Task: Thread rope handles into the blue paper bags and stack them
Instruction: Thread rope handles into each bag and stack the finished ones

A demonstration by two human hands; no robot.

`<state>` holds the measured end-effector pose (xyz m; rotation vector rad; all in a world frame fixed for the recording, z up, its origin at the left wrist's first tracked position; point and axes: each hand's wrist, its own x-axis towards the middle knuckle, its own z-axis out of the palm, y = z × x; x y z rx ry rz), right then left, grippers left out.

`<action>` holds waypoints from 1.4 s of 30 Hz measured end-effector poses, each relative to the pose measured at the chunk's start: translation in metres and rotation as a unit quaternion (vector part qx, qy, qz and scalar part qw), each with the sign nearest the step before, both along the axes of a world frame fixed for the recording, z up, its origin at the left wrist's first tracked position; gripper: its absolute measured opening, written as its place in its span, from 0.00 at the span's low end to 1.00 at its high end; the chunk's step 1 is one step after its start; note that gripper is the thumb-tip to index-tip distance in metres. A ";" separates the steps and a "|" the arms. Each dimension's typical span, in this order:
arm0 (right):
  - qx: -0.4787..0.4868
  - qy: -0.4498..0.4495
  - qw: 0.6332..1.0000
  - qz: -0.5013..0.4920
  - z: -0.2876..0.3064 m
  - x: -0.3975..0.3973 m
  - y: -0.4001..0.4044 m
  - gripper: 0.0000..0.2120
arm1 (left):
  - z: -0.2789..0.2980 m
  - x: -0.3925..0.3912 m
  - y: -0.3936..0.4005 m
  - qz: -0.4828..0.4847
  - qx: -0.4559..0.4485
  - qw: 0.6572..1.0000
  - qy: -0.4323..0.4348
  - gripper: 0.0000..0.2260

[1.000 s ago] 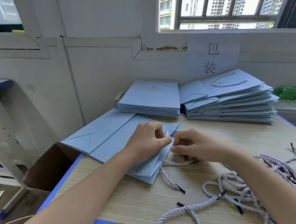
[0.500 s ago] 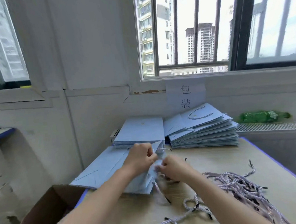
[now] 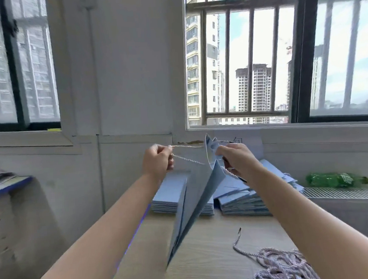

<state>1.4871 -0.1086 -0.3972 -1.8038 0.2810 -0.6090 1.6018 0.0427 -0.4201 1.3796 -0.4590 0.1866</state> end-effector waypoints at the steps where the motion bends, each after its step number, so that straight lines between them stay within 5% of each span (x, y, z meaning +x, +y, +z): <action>1: -0.009 -0.008 1.000 -0.012 0.003 -0.001 -0.005 0.09 | -0.004 0.009 0.009 0.037 0.018 0.999 0.002 0.12; 7: 0.021 -0.054 0.998 -0.009 0.007 -0.004 -0.037 0.09 | -0.028 0.054 0.047 0.158 0.093 0.982 0.045 0.11; 11: 0.000 -0.073 0.995 -0.071 -0.002 -0.002 -0.059 0.12 | -0.039 0.062 0.061 0.153 0.113 0.980 0.060 0.11; 13: -0.139 -0.023 0.981 -0.137 -0.015 0.003 -0.067 0.14 | -0.044 0.063 0.064 0.138 0.137 0.979 0.061 0.11; 15: -0.337 0.055 0.923 -0.178 -0.029 0.008 -0.070 0.15 | -0.048 0.059 0.063 0.108 0.167 0.978 0.062 0.11; 18: -0.467 0.176 0.861 -0.095 -0.049 0.013 -0.064 0.16 | -0.056 0.045 0.060 -0.007 0.202 0.977 0.069 0.11; 23: -0.333 0.259 0.906 0.034 -0.077 0.015 -0.049 0.15 | -0.074 0.029 0.046 -0.114 0.217 0.967 0.077 0.10; 35: -0.381 0.179 0.907 0.011 -0.065 0.017 -0.036 0.16 | -0.060 0.025 0.048 0.005 0.368 0.929 -0.038 0.07; 39: -0.346 0.033 0.938 -0.001 -0.040 0.004 -0.024 0.17 | -0.038 0.007 0.044 0.053 0.241 0.955 -0.163 0.09; 42: -0.248 -0.053 0.961 0.111 -0.022 -0.017 -0.002 0.22 | -0.026 -0.020 0.033 -0.026 0.137 0.966 -0.216 0.07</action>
